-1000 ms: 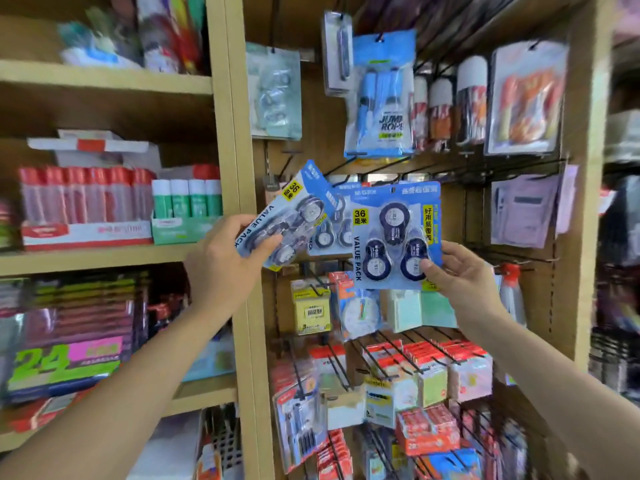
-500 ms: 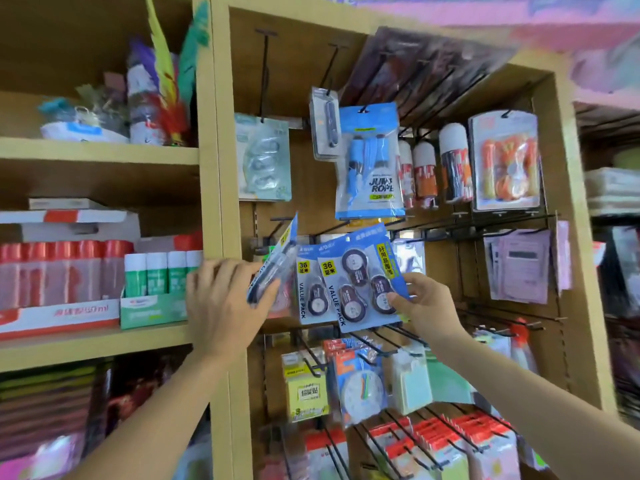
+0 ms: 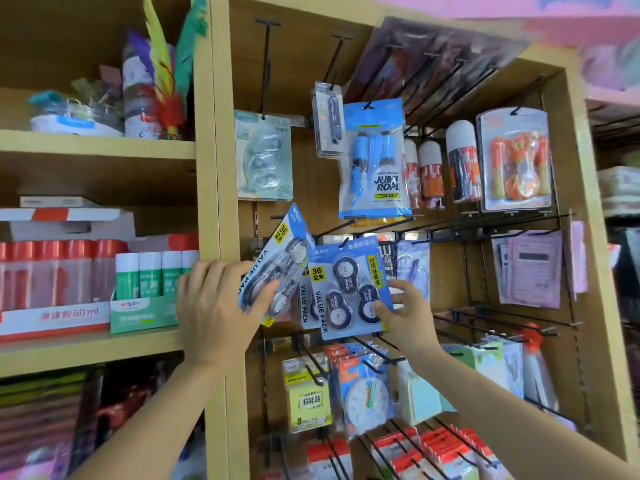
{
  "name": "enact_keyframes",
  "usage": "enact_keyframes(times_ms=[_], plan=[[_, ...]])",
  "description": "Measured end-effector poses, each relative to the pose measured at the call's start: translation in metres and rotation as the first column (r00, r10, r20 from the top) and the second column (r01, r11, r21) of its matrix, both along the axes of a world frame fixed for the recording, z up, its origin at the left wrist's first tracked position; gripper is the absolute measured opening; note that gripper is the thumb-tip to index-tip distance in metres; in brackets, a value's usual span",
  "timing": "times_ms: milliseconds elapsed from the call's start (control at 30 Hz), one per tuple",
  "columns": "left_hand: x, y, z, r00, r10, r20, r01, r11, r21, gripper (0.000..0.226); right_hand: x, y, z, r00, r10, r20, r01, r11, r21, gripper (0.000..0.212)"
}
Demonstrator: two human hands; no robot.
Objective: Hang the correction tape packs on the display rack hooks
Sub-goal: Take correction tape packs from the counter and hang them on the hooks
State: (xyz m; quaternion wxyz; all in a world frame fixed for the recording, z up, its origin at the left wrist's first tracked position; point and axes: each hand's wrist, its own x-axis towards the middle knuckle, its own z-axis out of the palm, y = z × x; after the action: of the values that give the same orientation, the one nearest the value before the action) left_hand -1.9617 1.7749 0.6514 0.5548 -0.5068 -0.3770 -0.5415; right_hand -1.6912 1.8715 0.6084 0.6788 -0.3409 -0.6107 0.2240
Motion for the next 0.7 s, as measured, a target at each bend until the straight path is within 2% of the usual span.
enact_keyframes(times_ms=[100, 167, 333, 433, 500, 567, 633, 700], plan=[[0.002, -0.001, 0.0, 1.0, 0.0, 0.006, 0.0, 1.0, -0.018, 0.043, -0.004, 0.014, -0.004, 0.993, -0.033, 0.117, 0.018, 0.992, 0.129, 0.065], [0.002, -0.001, -0.001, 1.0, 0.007, 0.01, -0.006, 1.0, -0.025, 0.043, -0.006, 0.022, -0.002, 0.987, -0.041, 0.154, 0.016, 0.987, 0.162, 0.072], [0.001, 0.002, -0.001, 1.0, -0.018, 0.007, 0.018, 1.0, 0.0, 0.047, -0.017, 0.048, 0.014, 0.969, -0.101, 0.223, 0.096, 0.995, 0.032, 0.061], [0.002, 0.002, -0.001, 0.999, -0.038, 0.011, 0.037, 0.999, 0.009, 0.053, -0.022, 0.052, 0.019, 0.953, -0.072, 0.294, 0.094, 0.994, -0.063, 0.064], [0.002, 0.001, 0.0, 0.999, -0.041, 0.007, 0.041, 0.999, 0.008, 0.054, -0.023, 0.048, 0.017, 0.926, -0.119, 0.358, 0.156, 0.985, -0.077, 0.06], [0.001, 0.001, 0.0, 0.999, -0.044, 0.008, 0.044, 0.999, 0.004, 0.055, -0.026, 0.04, 0.013, 0.921, -0.175, 0.348, 0.197, 0.98, -0.028, 0.051], [0.001, 0.001, -0.001, 0.998, -0.054, 0.012, 0.054, 0.999, -0.001, 0.056, -0.033, 0.025, 0.011, 0.961, -0.112, 0.253, 0.112, 0.994, 0.014, 0.043], [0.001, 0.001, -0.001, 0.998, -0.064, 0.01, 0.064, 0.998, -0.003, 0.057, -0.043, 0.007, 0.017, 0.978, 0.147, 0.149, -0.142, 0.989, -0.041, 0.039]])
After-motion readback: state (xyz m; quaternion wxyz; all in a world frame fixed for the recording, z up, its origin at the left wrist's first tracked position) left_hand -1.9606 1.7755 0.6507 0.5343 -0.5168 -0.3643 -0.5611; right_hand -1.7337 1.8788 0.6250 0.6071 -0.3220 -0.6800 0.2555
